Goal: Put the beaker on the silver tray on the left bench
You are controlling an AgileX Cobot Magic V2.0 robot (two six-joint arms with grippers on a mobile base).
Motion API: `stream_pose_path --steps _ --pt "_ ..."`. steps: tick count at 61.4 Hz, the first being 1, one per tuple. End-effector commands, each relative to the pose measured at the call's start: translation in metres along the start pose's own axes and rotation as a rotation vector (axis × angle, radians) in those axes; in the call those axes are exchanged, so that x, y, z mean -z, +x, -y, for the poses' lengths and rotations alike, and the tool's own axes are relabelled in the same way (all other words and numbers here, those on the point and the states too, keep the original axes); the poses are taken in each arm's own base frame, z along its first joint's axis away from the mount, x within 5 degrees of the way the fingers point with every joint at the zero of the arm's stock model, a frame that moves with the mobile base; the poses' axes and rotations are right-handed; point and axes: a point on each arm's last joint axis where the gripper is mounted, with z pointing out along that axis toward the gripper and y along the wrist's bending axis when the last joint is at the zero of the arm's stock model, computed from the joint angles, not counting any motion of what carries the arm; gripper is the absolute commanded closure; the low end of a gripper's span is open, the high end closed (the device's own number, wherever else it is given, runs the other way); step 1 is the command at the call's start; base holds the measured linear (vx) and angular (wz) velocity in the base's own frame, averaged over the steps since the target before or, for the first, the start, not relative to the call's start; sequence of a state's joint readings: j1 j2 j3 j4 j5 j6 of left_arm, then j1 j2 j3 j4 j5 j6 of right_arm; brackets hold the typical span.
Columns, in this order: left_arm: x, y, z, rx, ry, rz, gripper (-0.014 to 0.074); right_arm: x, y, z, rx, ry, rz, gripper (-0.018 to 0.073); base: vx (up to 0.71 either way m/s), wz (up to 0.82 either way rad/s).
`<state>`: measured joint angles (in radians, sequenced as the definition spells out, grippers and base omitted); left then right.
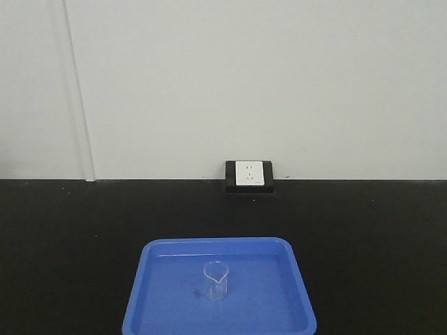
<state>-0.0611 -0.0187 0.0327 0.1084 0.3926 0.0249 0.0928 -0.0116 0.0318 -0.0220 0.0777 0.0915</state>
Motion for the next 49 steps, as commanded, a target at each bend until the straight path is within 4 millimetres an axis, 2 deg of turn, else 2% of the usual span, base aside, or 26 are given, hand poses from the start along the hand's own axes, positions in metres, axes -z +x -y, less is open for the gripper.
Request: stream_pose_path --steps 1,49 --pt "-0.0017 -0.0015 0.0009 0.002 0.004 0.070 0.0595 0.0007 -0.0068 -0.0004 0.014 -0.003 0.090 0.0570 0.00 0.00" --pt "-0.0017 -0.0015 0.0009 0.002 0.004 0.070 0.0595 0.0009 -0.0089 -0.0006 0.014 -0.006 0.113 0.0570 0.00 0.00"
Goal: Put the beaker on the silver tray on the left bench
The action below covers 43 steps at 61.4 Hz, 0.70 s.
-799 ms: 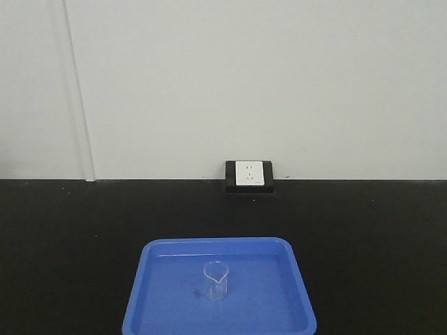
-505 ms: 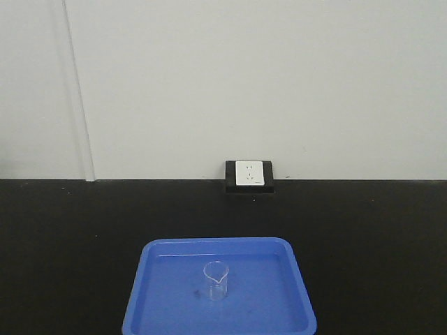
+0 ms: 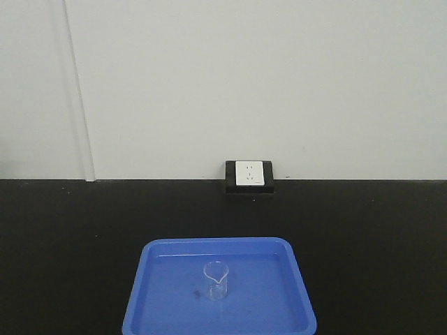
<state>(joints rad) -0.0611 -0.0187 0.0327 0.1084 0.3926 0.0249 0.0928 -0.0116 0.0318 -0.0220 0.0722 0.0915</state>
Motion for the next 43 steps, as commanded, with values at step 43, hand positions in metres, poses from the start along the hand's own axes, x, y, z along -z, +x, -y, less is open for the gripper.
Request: stream_pose_path --steps 43 --pt "-0.002 -0.002 0.001 0.002 0.004 0.070 0.0595 -0.057 -0.156 -0.012 0.060 -0.018 0.275 0.0570 0.00 0.00"
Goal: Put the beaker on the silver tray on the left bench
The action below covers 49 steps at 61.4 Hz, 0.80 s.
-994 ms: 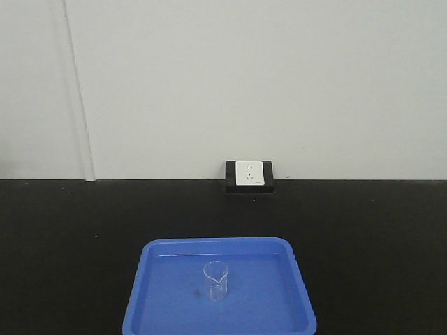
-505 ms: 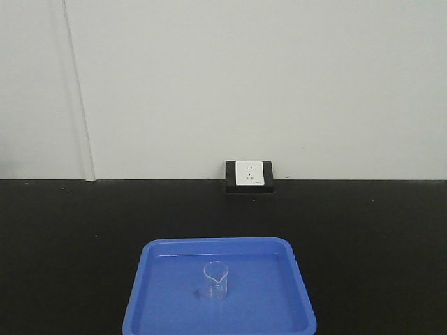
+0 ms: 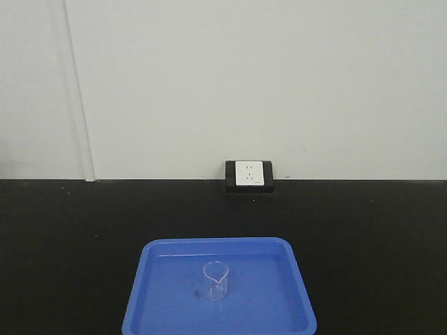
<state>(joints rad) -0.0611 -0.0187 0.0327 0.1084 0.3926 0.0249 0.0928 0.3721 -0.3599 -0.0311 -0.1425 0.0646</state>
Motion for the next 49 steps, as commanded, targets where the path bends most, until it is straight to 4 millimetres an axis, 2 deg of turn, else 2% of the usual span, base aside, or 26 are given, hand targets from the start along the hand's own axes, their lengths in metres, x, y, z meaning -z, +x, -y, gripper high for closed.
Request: stream_pose_path --steps 1,10,19,29,34,42,49 --pt "-0.002 -0.002 0.001 0.002 0.004 0.070 0.0595 -0.038 -0.026 -0.001 0.019 -0.002 0.047 0.0570 0.00 0.00" --pt "-0.002 -0.002 0.001 0.002 0.004 0.070 0.0595 -0.084 -0.029 -0.001 0.001 -0.002 -0.006 0.0570 0.00 0.00" --pt "-0.002 -0.002 0.001 0.002 0.004 0.071 0.0595 -0.108 -0.020 0.000 -0.024 -0.004 -0.016 0.0568 0.00 0.00" --pt "-0.002 -0.002 0.001 0.002 0.004 0.071 0.0595 -0.119 -0.003 0.000 -0.037 0.000 -0.105 0.0544 0.00 0.00" --pt "-0.002 -0.002 0.001 0.002 0.004 0.071 0.0595 -0.120 0.000 0.000 -0.034 0.000 -0.120 0.0508 0.00 0.00" --pt "-0.002 -0.002 0.001 0.002 0.004 0.071 0.0595 -0.120 -0.001 0.000 -0.033 -0.001 -0.111 0.0403 0.00 0.00" --pt "-0.002 -0.002 0.001 0.002 0.004 0.071 0.0595 -0.120 -0.001 0.000 -0.019 -0.006 -0.114 0.0244 0.00 0.00"
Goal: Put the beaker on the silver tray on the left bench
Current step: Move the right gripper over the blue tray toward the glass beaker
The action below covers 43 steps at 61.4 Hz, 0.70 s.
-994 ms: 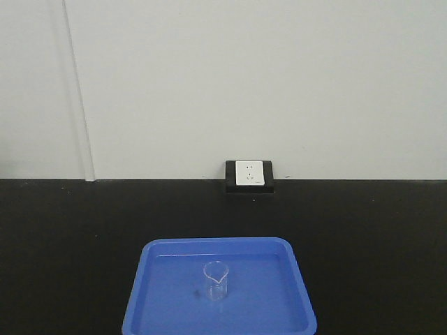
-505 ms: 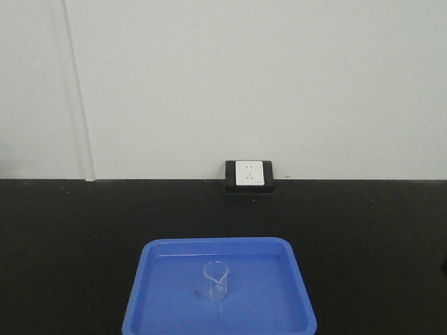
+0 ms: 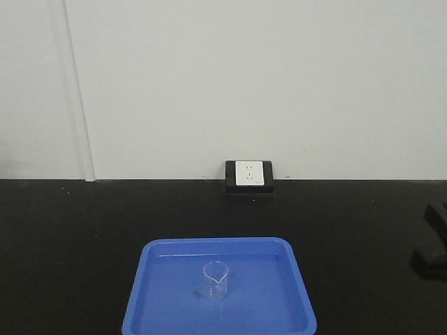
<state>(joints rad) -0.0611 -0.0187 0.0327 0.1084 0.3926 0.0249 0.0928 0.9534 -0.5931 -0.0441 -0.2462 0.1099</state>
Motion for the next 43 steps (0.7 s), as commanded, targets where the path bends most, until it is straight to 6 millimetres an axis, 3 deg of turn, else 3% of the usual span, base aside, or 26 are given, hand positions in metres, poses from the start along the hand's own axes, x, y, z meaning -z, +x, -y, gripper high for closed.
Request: stream_pose_path --steps 1,12,17,31,43 --pt "-0.002 -0.002 0.001 0.002 0.004 0.071 0.0595 0.002 -0.022 -0.001 0.017 -0.013 0.131 0.0220 0.00 0.00" --pt "-0.002 -0.002 0.001 0.002 0.004 0.071 0.0595 0.002 -0.023 -0.002 0.020 -0.016 0.145 -0.0081 0.00 0.00" --pt "-0.002 -0.002 0.001 0.002 0.004 0.071 0.0595 0.002 -0.025 -0.002 0.020 -0.018 0.160 -0.0164 0.00 0.00" --pt "-0.002 -0.002 0.001 0.002 0.004 0.071 0.0595 -0.010 -0.016 -0.002 -0.051 -0.029 0.128 -0.0149 0.00 0.00" --pt "-0.002 -0.002 0.001 0.002 0.004 0.071 0.0595 -0.054 0.034 -0.023 0.080 -0.155 -0.054 -0.0109 0.00 0.00"
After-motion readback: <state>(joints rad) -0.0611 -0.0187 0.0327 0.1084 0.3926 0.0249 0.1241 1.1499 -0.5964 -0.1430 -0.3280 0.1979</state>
